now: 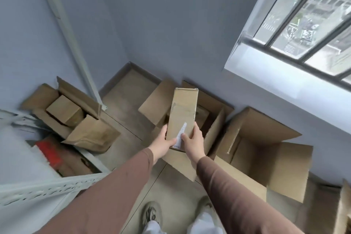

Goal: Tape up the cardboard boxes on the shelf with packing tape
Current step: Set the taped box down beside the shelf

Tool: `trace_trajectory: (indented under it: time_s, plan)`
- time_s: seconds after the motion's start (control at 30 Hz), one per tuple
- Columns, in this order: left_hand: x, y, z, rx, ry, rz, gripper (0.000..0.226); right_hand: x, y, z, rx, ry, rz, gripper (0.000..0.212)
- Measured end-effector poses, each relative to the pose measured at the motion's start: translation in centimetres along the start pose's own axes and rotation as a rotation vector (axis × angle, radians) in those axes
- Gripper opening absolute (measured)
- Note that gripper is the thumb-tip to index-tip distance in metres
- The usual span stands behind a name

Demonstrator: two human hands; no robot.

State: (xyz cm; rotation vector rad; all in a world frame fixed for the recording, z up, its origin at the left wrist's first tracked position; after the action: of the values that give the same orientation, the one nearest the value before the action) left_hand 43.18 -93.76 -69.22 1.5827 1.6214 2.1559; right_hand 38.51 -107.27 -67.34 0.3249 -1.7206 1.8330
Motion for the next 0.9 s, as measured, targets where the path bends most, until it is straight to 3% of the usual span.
trace_trajectory:
  time_s: [0.3,0.47,0.63,0.9]
  plan:
    - [-14.0,-5.8,-0.2,-0.012,-0.034,0.001,0.072,-12.3,10.4,1.3,-0.141,0.103,-0.073,0.057]
    - [-17.8,-8.3,-3.8,-0.026,-0.148,0.008,0.068,-12.5,15.5,4.8,-0.117,0.261,-0.121,0.057]
    - [-20.6,-8.9,-8.1,-0.05,-0.272,0.01,0.067,-11.7,19.8,7.8,-0.244,0.35,-0.18,0.058]
    - [-26.4,-11.3,-8.4,-0.066,-0.264,0.049,0.068,-15.5,22.8,9.1,-0.133,0.326,-0.277,0.058]
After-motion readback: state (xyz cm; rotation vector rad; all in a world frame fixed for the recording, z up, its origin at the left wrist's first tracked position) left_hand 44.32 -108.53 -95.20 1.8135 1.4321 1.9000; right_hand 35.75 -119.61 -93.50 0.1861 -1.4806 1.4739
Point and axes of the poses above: each hand's wrist, its own x-axis away from the middle knuckle, its own z-axis out of the back of the hand, y = z × x, the point moved 8 cm from there along -x, towards the middle knuckle, and after that the axes turned 12 degrees about -y, right-handed, at the moved point
